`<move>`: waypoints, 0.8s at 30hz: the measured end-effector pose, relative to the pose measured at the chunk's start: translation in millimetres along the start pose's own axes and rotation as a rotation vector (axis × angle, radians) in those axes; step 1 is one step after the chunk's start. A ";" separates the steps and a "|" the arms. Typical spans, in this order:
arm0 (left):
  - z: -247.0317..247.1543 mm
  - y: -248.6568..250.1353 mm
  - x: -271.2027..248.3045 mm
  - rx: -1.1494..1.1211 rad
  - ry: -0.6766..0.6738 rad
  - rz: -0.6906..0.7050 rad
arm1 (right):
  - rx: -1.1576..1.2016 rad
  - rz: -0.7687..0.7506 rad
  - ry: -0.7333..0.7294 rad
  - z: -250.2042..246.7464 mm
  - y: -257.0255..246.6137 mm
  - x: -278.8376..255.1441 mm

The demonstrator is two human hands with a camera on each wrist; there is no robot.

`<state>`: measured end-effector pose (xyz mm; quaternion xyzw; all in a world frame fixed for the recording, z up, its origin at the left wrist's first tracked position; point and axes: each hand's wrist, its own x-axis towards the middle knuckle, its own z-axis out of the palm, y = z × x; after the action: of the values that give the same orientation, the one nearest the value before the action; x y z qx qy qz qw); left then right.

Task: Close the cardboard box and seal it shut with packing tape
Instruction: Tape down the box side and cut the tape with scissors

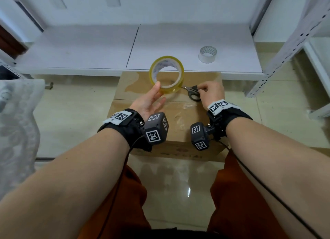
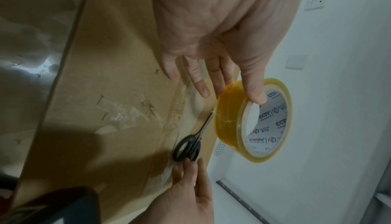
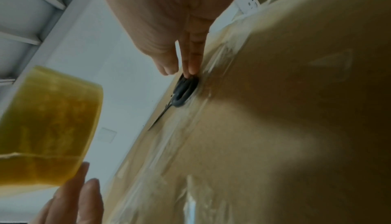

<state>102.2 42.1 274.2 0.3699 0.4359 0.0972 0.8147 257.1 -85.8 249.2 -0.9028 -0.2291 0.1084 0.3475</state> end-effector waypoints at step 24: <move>16.9 -7.9 9.4 0.060 0.012 -0.047 | 0.016 0.271 -0.006 10.3 44.8 -22.8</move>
<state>119.8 32.3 268.6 0.3830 0.4523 0.0672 0.8026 248.7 -120.4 212.1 -0.9222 -0.1053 0.1588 0.3364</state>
